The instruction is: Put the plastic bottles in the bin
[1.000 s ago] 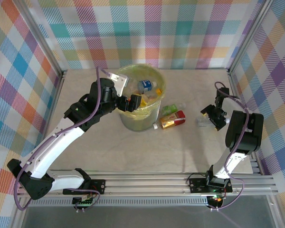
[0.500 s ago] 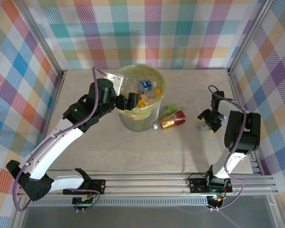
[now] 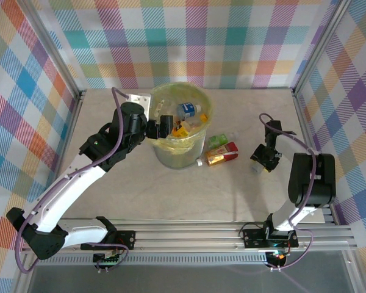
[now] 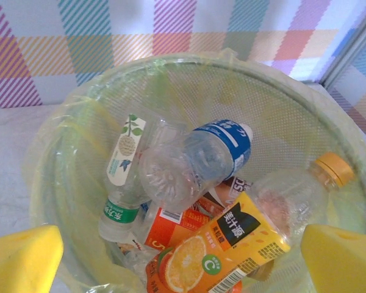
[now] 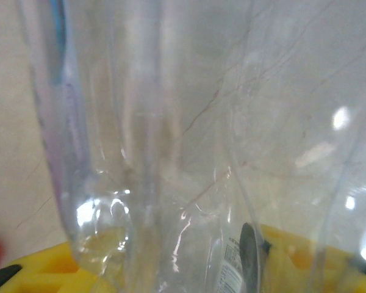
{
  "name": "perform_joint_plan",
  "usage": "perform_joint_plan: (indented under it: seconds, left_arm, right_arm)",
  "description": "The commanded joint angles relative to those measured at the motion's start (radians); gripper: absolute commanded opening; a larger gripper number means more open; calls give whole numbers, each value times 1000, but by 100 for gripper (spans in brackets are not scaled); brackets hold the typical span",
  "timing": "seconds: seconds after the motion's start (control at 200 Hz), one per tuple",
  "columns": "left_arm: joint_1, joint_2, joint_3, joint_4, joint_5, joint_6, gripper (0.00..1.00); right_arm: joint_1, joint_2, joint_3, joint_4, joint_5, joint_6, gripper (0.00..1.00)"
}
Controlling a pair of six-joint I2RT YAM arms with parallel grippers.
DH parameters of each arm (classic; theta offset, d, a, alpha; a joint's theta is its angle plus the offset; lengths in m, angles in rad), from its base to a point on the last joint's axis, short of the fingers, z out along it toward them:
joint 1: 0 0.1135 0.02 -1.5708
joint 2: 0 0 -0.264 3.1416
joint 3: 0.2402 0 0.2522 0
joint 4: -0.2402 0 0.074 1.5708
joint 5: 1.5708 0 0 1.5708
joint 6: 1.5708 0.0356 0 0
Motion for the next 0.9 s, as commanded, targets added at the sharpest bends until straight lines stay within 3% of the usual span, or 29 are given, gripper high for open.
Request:
perform_joint_plan:
  seconds: [0.0, 0.19, 0.44, 0.645, 0.895]
  left_arm:
    - [-3, -31, -16, 26, -49, -55, 100]
    - [3, -23, -18, 39, -10, -83, 100]
    - [7, -1, -2, 77, 145, -119, 100]
    - [7, 26, 21, 126, 315, -154, 100]
    - [7, 119, 76, 201, 546, -222, 100]
  right_arm:
    - [16, -126, -12, 0, -17, -35, 47]
    - [41, -372, -51, 44, -110, -92, 45]
    - [109, -658, -66, 120, -289, -166, 45]
    - [218, -745, -59, 189, -394, -204, 47]
    - [408, -732, -46, 332, -447, -251, 47]
